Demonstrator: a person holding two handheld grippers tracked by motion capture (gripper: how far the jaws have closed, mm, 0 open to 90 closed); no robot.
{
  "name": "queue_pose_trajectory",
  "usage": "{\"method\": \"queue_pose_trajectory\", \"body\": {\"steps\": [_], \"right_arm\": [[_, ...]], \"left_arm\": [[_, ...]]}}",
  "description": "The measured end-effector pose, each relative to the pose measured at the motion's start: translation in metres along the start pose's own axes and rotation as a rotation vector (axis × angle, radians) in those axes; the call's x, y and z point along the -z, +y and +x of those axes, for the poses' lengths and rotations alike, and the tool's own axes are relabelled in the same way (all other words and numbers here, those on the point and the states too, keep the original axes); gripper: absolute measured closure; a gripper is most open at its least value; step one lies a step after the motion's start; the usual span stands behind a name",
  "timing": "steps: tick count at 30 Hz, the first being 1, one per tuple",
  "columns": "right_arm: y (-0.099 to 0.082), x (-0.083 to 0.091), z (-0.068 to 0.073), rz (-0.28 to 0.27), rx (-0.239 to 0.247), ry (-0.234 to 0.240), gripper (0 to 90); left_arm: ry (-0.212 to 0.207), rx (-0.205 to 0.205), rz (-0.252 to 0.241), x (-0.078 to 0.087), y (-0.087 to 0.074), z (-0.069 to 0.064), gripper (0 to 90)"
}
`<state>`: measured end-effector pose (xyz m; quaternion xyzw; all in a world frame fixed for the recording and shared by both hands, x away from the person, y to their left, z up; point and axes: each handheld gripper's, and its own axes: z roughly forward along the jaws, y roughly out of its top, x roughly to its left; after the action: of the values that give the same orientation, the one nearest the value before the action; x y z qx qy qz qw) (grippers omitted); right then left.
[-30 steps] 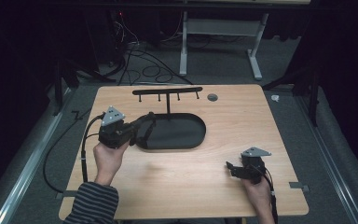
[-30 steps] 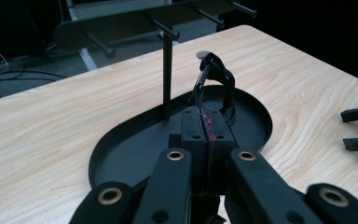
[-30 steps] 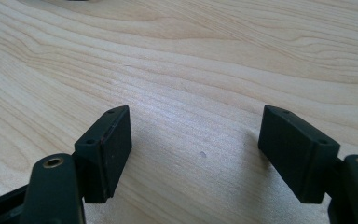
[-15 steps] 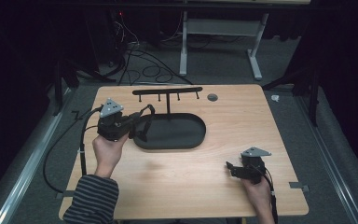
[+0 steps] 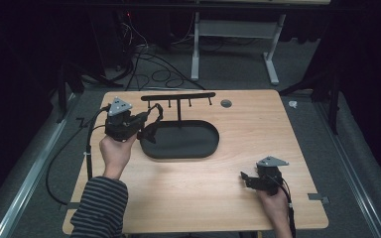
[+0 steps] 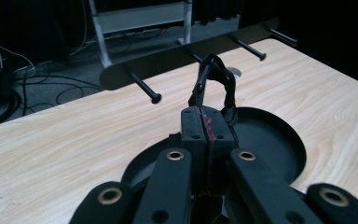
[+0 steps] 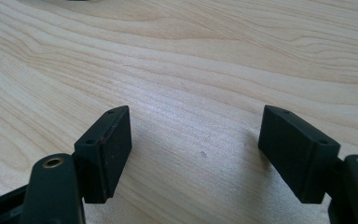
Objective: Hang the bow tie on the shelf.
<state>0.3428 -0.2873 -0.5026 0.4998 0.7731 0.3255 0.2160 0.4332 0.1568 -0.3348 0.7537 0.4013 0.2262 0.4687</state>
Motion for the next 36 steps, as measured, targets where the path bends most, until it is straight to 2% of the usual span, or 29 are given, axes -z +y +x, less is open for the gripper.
{"method": "queue_pose_trajectory", "body": {"steps": [8, 14, 19, 26, 30, 36], "right_arm": [[0.000, 0.000, 0.000, 0.000, 0.001, 0.001, 26.8], [0.000, 0.000, 0.000, 0.000, 0.005, 0.003, 26.6], [0.000, 0.000, 0.000, 0.000, 0.005, 0.003, 26.6], [0.000, 0.000, 0.000, 0.000, 0.005, 0.003, 26.6], [0.000, 0.000, 0.000, 0.000, 0.006, 0.003, 26.6], [0.000, 0.000, 0.000, 0.000, 0.007, 0.003, 26.7]], "left_arm": [[0.037, 0.018, 0.000, -0.006, 0.001, 0.008, 89.1], [0.069, 0.055, -0.005, -0.014, 0.002, 0.017, 89.1], [0.088, 0.058, -0.004, -0.020, 0.002, 0.019, 89.0], [0.132, 0.076, 0.013, -0.028, -0.001, 0.029, 88.7], [0.143, 0.074, 0.023, -0.030, -0.005, 0.030, 88.6], [0.151, 0.095, 0.047, -0.035, -0.013, 0.035, 87.3]]}}
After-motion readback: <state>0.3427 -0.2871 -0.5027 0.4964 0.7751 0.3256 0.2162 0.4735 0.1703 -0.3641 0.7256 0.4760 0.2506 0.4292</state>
